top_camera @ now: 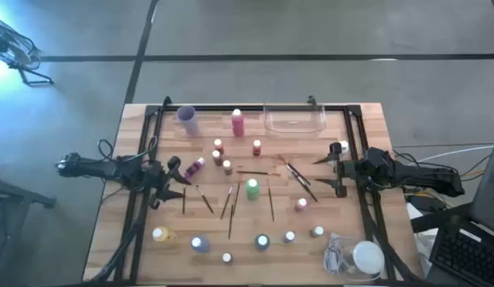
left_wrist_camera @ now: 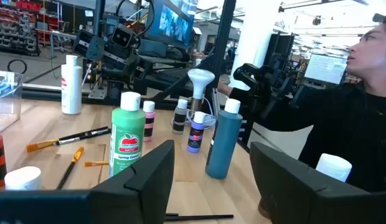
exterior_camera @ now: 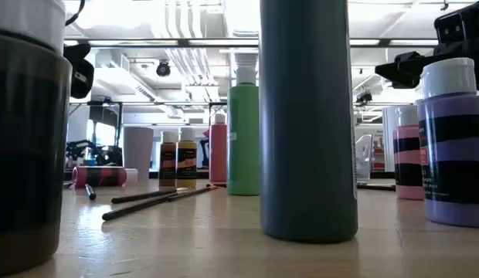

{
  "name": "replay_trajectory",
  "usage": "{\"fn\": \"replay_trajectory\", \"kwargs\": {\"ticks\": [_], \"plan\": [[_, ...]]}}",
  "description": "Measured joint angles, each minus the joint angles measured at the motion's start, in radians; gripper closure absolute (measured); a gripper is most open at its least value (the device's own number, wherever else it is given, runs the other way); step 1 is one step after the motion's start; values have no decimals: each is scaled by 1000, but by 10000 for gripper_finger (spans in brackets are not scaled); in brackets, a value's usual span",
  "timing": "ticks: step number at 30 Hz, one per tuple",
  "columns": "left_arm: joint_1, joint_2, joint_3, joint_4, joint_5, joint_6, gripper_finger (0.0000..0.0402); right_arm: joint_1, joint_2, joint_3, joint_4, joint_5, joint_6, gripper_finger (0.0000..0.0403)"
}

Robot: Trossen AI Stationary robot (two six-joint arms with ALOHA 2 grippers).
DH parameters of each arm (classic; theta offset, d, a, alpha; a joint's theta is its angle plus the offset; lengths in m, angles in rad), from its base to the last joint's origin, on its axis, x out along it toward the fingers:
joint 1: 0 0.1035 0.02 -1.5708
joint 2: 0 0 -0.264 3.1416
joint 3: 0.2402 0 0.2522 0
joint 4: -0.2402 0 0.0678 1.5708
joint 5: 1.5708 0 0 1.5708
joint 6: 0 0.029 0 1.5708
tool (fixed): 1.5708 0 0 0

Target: Pick & Place Paint Supplies

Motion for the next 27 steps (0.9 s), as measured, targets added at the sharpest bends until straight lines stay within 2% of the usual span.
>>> {"fn": "replay_trajectory", "kwargs": {"ticks": [19,27], "plan": [[0,0,0,0,0,0,186,0,0,0,0,0,0,177],[0,0,0,0,0,0,186,0,0,0,0,0,0,163]]}}
